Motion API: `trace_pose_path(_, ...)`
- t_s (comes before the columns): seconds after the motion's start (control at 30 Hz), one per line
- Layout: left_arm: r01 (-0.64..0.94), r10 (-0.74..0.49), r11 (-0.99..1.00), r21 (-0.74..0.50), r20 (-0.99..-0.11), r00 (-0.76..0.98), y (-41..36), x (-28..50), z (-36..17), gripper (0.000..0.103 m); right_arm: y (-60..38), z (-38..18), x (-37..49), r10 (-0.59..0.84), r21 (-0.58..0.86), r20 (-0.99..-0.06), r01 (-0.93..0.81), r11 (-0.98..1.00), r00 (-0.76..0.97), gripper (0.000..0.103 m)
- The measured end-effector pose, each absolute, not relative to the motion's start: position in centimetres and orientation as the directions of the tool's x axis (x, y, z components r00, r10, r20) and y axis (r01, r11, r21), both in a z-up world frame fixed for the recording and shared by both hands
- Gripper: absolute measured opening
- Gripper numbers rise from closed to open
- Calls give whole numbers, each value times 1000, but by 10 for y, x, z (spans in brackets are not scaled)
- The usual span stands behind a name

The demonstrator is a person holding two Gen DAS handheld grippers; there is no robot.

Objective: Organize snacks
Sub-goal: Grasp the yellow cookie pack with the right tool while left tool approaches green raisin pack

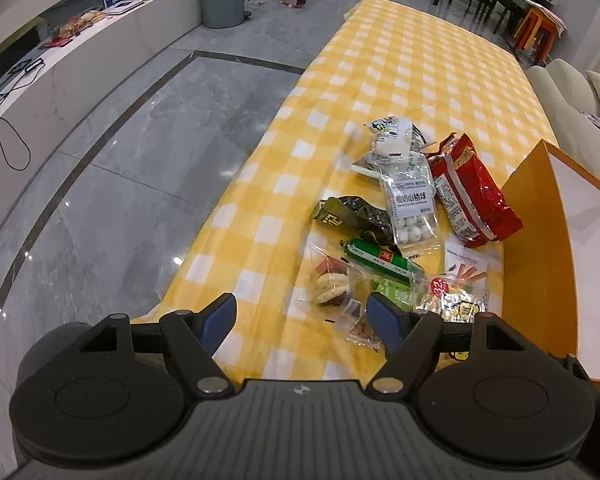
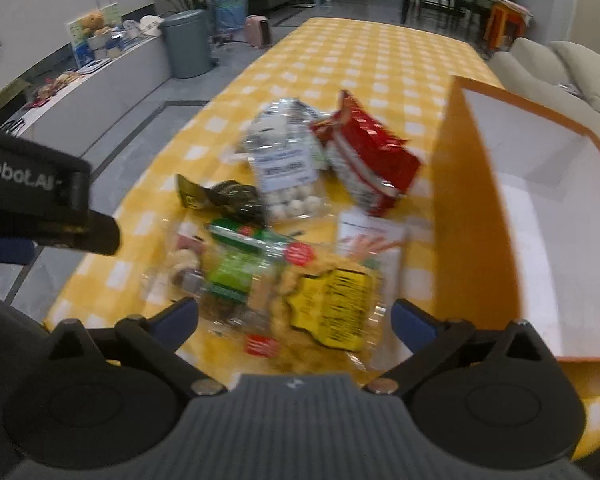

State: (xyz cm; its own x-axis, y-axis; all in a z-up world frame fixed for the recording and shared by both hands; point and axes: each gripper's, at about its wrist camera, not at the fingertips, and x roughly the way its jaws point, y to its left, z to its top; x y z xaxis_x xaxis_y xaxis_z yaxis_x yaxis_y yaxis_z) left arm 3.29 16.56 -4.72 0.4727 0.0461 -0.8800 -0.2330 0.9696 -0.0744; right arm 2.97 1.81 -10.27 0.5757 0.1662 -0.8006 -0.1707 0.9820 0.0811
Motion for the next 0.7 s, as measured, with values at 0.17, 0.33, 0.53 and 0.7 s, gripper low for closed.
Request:
trace_pose_path(0.17, -257, 71, 965, -58, -882, 465, 171, 33, -48, 87, 37, -113, 35, -84, -113, -766, -5, 994, 638, 96)
trace_pose_path(0.33, -279, 62, 957, -74, -890, 451, 180, 34, -52, 87, 27, -140, 50, -120, -41, -805, 148, 988, 581, 96)
trace_pose_path(0.53, -307, 57, 948, -89, -898, 436, 187, 37, -58, 87, 14, -149, 53, -24, 72, -796, 135, 988, 605, 95)
trace_pose_path(0.7, -299, 48, 950, -87, -907, 418, 186, 40, -64, 87, 12, -146, 45, -5, 70, -776, 94, 993, 631, 72)
